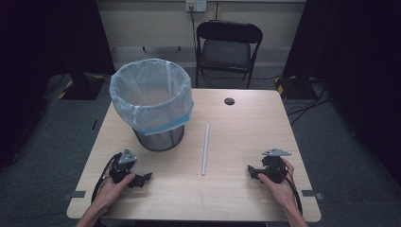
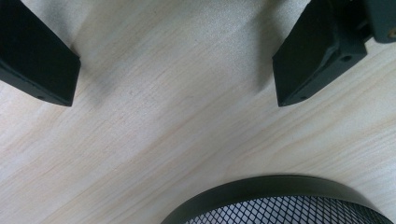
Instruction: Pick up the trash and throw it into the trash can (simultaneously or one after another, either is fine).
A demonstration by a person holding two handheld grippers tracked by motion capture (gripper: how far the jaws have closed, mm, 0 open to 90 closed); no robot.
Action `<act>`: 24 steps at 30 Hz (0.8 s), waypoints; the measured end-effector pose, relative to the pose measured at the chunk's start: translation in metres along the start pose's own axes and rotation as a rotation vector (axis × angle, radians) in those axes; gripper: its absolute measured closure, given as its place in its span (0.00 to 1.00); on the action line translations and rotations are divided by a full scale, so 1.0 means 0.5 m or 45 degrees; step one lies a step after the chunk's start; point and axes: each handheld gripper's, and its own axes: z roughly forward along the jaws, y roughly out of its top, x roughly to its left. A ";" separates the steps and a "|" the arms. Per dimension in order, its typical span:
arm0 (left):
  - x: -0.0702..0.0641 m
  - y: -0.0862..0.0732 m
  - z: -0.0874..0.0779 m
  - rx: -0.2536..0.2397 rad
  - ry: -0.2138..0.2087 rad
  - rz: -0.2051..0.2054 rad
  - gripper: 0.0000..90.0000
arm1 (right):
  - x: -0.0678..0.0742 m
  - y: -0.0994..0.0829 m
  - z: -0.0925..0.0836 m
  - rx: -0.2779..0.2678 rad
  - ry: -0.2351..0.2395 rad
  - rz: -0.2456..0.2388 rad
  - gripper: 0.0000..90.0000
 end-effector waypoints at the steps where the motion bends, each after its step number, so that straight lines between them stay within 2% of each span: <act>1: 0.000 0.000 0.000 0.001 0.001 -0.001 0.00 | 0.001 -0.001 0.000 -0.008 -0.009 -0.002 0.17; 6: -0.003 -0.001 -0.002 0.002 0.012 -0.006 0.01 | -0.004 -0.015 0.003 -0.082 0.007 -0.011 0.15; 9: -0.007 0.001 -0.004 0.011 0.003 -0.008 0.02 | -0.004 -0.016 0.003 -0.084 0.010 -0.012 0.14; 11: -0.011 0.003 -0.009 0.002 -0.010 0.010 0.09 | -0.004 -0.016 0.003 -0.084 0.010 -0.012 0.14; 12: -0.014 0.005 -0.010 -0.016 -0.022 0.006 0.18 | -0.004 -0.016 0.003 -0.084 0.010 -0.012 0.14; 13: -0.018 0.007 -0.011 -0.016 -0.039 0.000 0.22 | -0.004 -0.016 0.003 -0.084 0.010 -0.012 0.14; 15: -0.025 0.011 -0.011 -0.017 -0.038 0.014 0.17 | -0.004 -0.016 0.003 -0.084 0.010 -0.012 0.14; 17: -0.033 0.017 -0.013 -0.025 -0.051 0.010 0.19 | -0.004 -0.016 0.003 -0.084 0.010 -0.012 0.14; 20: -0.044 0.030 -0.013 -0.039 -0.121 -0.029 0.18 | -0.004 -0.016 0.003 -0.084 0.010 -0.012 0.14; 24: -0.067 0.045 -0.007 -0.044 -0.178 -0.016 0.19 | -0.004 -0.016 0.003 -0.084 0.009 -0.012 0.14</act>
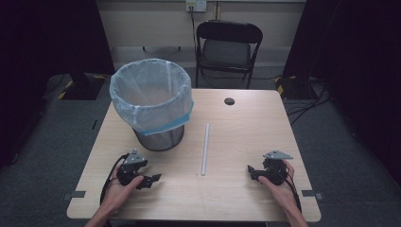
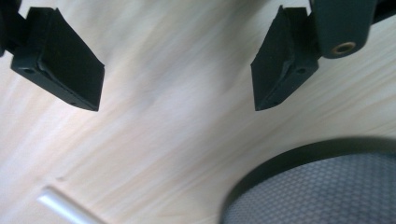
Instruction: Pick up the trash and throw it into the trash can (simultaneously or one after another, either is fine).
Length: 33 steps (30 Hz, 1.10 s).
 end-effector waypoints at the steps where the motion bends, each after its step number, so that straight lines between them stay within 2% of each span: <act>1: -0.005 0.004 0.003 0.003 -0.016 0.007 0.19 | 0.000 0.000 0.000 0.000 0.000 0.000 0.15; 3: -0.017 0.015 0.009 0.010 -0.019 0.029 0.20 | 0.000 0.000 0.000 0.000 0.000 0.000 0.14; 10: -0.056 0.060 0.031 -0.018 -0.089 0.088 0.21 | 0.000 0.000 0.000 0.000 0.000 0.000 0.14; 11: -0.058 0.066 0.034 -0.015 -0.091 0.112 0.21 | 0.000 0.000 0.000 0.000 0.000 0.000 0.14; 14: -0.073 0.086 0.048 -0.032 -0.121 0.128 0.21 | 0.000 0.000 0.000 0.000 0.000 0.000 0.14; 15: -0.077 0.092 0.053 -0.038 -0.134 0.115 0.21 | 0.000 0.000 0.000 0.000 0.000 0.000 0.14; 21: -0.098 0.130 0.087 -0.046 -0.174 0.131 0.22 | 0.000 0.000 0.000 0.000 0.000 0.000 0.14; 25: -0.107 0.154 0.108 -0.076 -0.205 0.104 0.24 | 0.000 0.000 0.000 0.001 0.000 0.002 0.14; 30: -0.124 0.187 0.138 -0.078 -0.205 0.132 0.25 | 0.000 0.000 0.000 0.000 0.000 0.000 0.14; 33: -0.130 0.192 0.161 -0.061 -0.227 0.091 0.26 | 0.000 0.000 0.000 0.000 0.000 0.000 0.14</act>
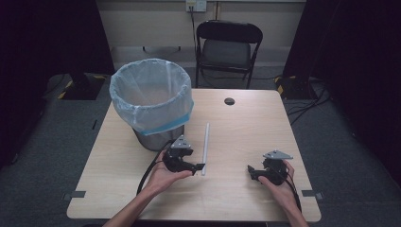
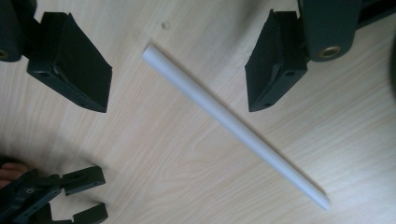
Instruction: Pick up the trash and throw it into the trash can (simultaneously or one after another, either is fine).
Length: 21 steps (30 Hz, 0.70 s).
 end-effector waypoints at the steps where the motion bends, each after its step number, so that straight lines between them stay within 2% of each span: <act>1: 0.001 0.001 0.008 0.003 -0.002 -0.006 0.26 | 0.000 0.000 0.000 0.000 0.000 0.000 0.14; 7: 0.004 -0.003 0.053 0.040 0.012 -0.015 0.32 | 0.000 0.000 0.000 0.000 0.000 0.000 0.14; 10: 0.007 -0.009 0.070 0.088 0.027 0.000 0.34 | 0.000 0.000 0.000 0.000 0.000 0.000 0.14; 14: 0.007 -0.017 0.081 0.107 0.057 0.024 0.39 | 0.000 0.000 0.000 0.000 0.000 0.000 0.14; 16: 0.004 -0.019 0.081 0.103 0.082 0.056 0.43 | 0.000 0.000 0.000 0.000 0.000 0.000 0.14; 18: 0.002 -0.019 0.079 0.122 0.118 0.113 0.49 | 0.000 0.000 0.000 0.000 0.000 0.000 0.15; 21: 0.004 -0.021 0.077 0.118 0.133 0.138 0.58 | 0.000 0.000 0.000 0.000 0.000 0.000 0.14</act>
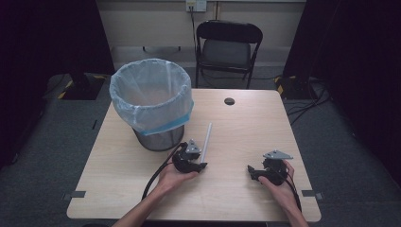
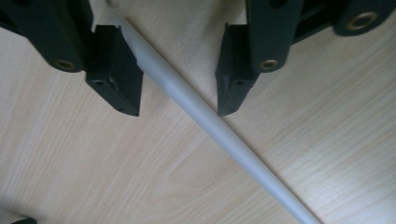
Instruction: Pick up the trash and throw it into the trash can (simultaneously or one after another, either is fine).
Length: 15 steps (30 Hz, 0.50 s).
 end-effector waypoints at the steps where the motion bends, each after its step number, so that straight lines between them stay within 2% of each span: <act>1: 0.002 0.000 -0.001 0.002 0.001 0.001 0.60 | 0.000 0.000 0.000 0.000 0.000 0.000 0.15; 6: 0.011 -0.004 -0.010 0.013 -0.012 0.003 0.72 | 0.000 0.000 0.000 0.000 0.000 -0.001 0.15; 10: 0.016 -0.006 -0.016 0.033 -0.023 0.009 0.80 | 0.000 0.000 0.000 -0.001 -0.002 0.000 0.15; 15: 0.016 -0.008 -0.017 0.028 -0.041 0.013 0.87 | 0.000 0.000 0.000 -0.001 -0.002 0.000 0.14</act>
